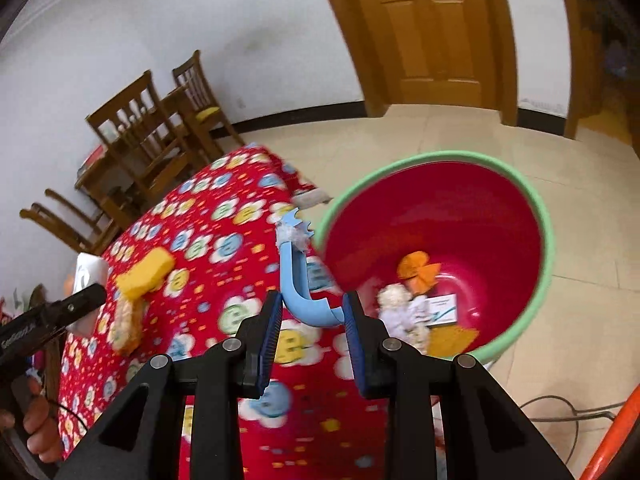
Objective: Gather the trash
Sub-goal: 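Carry the blue hook over the bucket and open the right gripper while left carries the bag, then open the left gripper to drop the clear plastic bag into the bucket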
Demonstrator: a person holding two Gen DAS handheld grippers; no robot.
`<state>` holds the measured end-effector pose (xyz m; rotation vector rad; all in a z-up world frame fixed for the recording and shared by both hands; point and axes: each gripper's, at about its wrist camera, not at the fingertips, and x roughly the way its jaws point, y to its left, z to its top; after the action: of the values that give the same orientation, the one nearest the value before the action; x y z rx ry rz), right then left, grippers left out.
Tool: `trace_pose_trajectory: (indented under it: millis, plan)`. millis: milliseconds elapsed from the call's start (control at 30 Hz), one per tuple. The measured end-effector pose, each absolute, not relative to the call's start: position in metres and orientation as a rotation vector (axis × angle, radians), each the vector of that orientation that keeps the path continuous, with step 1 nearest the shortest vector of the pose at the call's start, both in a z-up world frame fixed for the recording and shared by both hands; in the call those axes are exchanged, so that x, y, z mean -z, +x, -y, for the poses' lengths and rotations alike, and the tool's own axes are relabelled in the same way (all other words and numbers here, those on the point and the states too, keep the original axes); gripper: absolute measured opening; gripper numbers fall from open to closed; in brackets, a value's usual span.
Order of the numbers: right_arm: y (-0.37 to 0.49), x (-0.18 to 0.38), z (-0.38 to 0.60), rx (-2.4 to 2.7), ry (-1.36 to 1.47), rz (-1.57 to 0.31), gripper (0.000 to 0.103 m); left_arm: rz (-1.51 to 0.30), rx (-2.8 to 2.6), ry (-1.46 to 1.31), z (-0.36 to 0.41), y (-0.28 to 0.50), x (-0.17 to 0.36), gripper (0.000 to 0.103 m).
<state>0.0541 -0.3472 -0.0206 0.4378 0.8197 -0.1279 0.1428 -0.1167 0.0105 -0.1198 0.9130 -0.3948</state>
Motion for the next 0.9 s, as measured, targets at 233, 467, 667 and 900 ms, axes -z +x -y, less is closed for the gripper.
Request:
trace_pose_trajectory:
  millis: [233, 467, 667, 900]
  plan:
    - [0.050, 0.029, 0.387, 0.209, 0.459, -0.823, 0.031, -0.935, 0.461, -0.080, 0.160, 0.138, -0.006, 0.032]
    - [0.051, 0.038, 0.409, 0.245, 0.479, -0.844, 0.033, -0.957, 0.488, -0.067, 0.185, 0.143, -0.001, 0.032]
    - [0.049, 0.037, 0.419, 0.255, 0.489, -0.828, 0.034, -0.964, 0.505, -0.053, 0.201, 0.145, 0.000, 0.032]
    - [0.043, 0.027, 0.421, 0.246, 0.490, -0.793, 0.034, -0.974, 0.543, -0.029, 0.227, 0.146, 0.004, 0.032]
